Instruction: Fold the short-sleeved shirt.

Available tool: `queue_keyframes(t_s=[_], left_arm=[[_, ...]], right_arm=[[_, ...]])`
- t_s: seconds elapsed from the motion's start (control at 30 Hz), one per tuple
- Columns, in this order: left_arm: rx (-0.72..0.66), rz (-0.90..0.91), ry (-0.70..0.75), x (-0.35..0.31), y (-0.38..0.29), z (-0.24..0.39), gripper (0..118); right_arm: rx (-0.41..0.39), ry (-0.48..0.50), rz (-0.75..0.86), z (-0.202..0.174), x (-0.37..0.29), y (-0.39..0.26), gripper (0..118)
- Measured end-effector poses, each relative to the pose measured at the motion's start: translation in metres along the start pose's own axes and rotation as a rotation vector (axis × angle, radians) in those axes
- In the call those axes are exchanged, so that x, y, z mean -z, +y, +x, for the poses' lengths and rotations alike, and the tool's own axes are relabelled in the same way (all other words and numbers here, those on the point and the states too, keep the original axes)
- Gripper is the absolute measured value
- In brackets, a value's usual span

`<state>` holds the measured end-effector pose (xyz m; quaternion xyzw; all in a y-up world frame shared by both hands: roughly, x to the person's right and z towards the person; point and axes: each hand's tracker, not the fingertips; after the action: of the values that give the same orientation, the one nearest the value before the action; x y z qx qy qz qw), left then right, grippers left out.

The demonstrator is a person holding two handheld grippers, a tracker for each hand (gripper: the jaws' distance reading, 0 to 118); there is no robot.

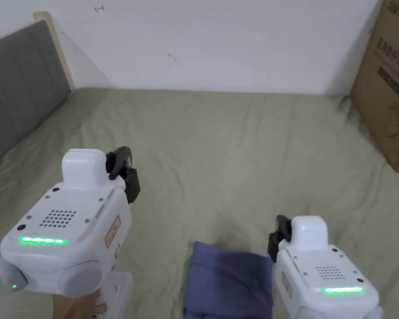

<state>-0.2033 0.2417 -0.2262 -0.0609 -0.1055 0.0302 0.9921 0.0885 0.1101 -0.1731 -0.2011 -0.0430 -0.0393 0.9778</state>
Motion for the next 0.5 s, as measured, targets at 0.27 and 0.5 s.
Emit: queue_keyframes(t_s=[0.27,0.5], left_arm=[[-0.041,-0.080,-0.006,0.013,-0.021,-0.017,0],[-0.201,-0.325,-0.133,0.034,-0.068,-0.022,2]], right_arm=[[-0.028,0.016,-0.272,-0.024,0.065,-0.089,0],[-0.007,-0.004,-0.351,-0.021,0.087,-0.121,0]])
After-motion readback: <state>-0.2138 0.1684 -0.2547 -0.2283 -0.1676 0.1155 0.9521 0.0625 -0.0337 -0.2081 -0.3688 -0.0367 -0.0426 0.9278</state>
